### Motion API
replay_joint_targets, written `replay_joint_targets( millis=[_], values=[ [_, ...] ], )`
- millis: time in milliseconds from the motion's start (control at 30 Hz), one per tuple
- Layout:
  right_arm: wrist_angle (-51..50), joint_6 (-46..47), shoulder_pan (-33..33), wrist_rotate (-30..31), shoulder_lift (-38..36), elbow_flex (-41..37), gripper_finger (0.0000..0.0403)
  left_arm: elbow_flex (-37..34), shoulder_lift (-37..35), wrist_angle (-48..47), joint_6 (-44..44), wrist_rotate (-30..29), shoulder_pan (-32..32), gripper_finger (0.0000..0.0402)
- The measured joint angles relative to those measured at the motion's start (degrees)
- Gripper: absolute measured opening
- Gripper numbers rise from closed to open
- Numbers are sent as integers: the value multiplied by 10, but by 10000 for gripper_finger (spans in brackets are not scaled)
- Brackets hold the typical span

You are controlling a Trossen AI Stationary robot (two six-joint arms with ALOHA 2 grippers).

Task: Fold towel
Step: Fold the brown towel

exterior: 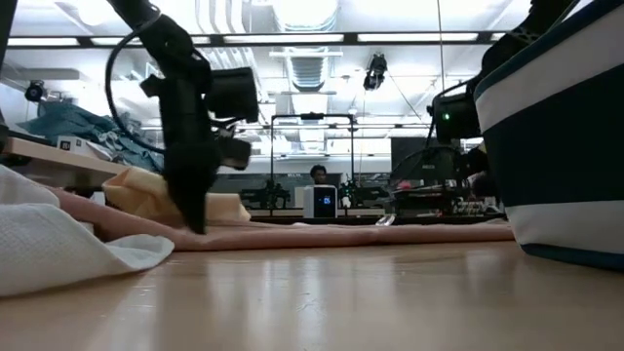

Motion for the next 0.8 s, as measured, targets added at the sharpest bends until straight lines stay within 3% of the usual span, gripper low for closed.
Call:
replay_joint_targets(
  millis=[100, 400, 633, 800],
  values=[
    [-9, -10, 1, -20, -23, 8, 14, -3, -7, -50, -19, -16, 2, 77],
    [-6, 2, -9, -13, -110, 17, 64, 39, -64, -17, -20, -21, 2, 77],
    [-1, -1, -25, -51, -87, 8, 143, 51, -83, 154, 10, -4, 0, 77],
    [12, -3, -28, -72, -53, 8, 194, 51, -54, 249, 26, 19, -3, 77]
  ],
)
